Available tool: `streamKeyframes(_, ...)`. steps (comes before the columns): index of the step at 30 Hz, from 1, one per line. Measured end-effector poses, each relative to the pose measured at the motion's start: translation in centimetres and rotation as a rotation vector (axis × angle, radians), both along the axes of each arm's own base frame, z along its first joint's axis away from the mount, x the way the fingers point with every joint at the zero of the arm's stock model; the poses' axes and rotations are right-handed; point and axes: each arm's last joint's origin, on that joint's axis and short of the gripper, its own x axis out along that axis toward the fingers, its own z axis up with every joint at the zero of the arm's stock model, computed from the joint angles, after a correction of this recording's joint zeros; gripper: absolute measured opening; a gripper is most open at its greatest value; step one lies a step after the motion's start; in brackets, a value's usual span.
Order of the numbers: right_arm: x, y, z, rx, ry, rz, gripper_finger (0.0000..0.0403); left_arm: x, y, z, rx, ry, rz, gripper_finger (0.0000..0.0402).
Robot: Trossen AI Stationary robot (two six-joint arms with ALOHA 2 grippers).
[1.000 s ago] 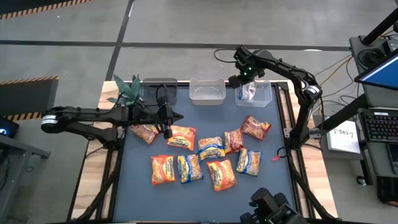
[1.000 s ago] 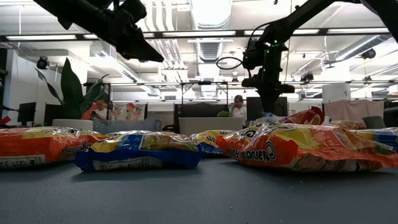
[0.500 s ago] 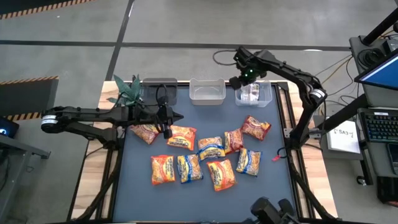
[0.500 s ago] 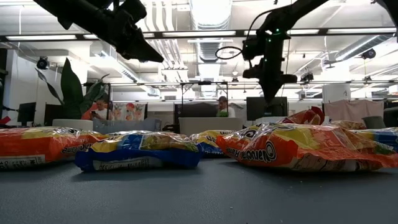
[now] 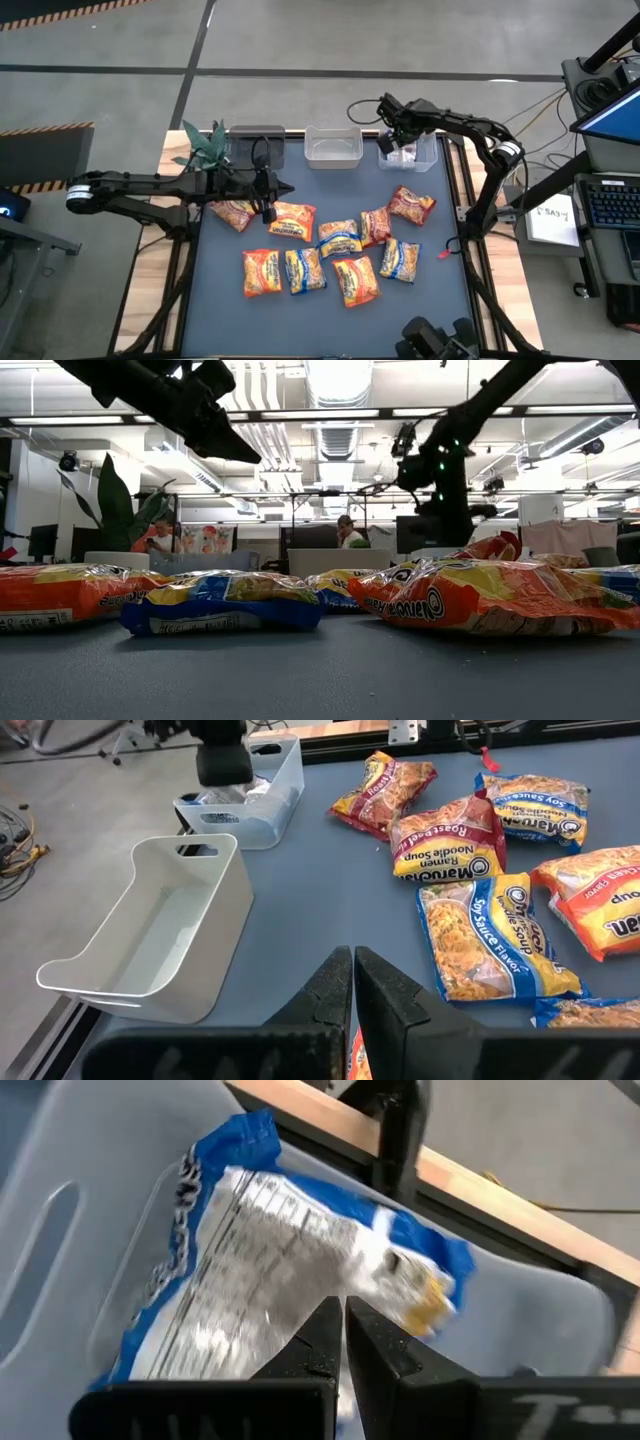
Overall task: Sort Maruchan noodles
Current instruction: Put the top blue noodle pack into the transparent white bin, then put the top orange noodle pack into the white bin
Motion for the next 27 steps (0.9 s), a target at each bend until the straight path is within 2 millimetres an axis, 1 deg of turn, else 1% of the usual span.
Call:
streamKeyframes(3,0.0,0.0,-1.5,-0.035,-0.031,0.007,0.0008,0.0,0.0,0.0,0.000,0.000,0.000,0.0000)
streamKeyframes(6,-0.1,0.1,-2.3,-0.046,-0.053,0.009,0.0008,0.0,0.0,0.0,0.000,-0.002,0.000,0.0000)
streamKeyframes(10,-0.2,0.3,-2.7,-0.047,-0.062,0.008,0.0008,0.0,0.0,0.0,0.001,-0.005,0.000,0.0000)
streamKeyframes(13,-0.2,0.3,-2.6,-0.050,-0.064,0.013,0.0008,0.0,0.0,0.1,0.001,-0.008,0.000,0.0000)
streamKeyframes(16,0.1,0.2,-1.4,-0.075,-0.067,0.037,0.0008,0.0,0.0,0.1,0.001,-0.008,0.000,0.0000)
streamKeyframes(19,0.5,0.8,1.3,-0.143,-0.125,0.068,0.0008,0.0,0.0,0.0,-0.008,0.002,0.004,0.0000)
streamKeyframes(20,0.7,1.3,2.3,-0.164,-0.148,0.083,0.0008,-0.1,0.0,-0.1,-0.019,0.007,0.009,0.0000)
streamKeyframes(22,1.0,2.5,3.6,-0.176,-0.188,0.125,0.0008,-0.1,0.0,-0.3,-0.059,0.019,0.028,0.0000)
streamKeyframes(27,2.4,6.8,6.0,-0.235,-0.282,0.277,0.0008,-0.4,-0.3,-1.3,-0.157,0.098,0.056,0.0000)
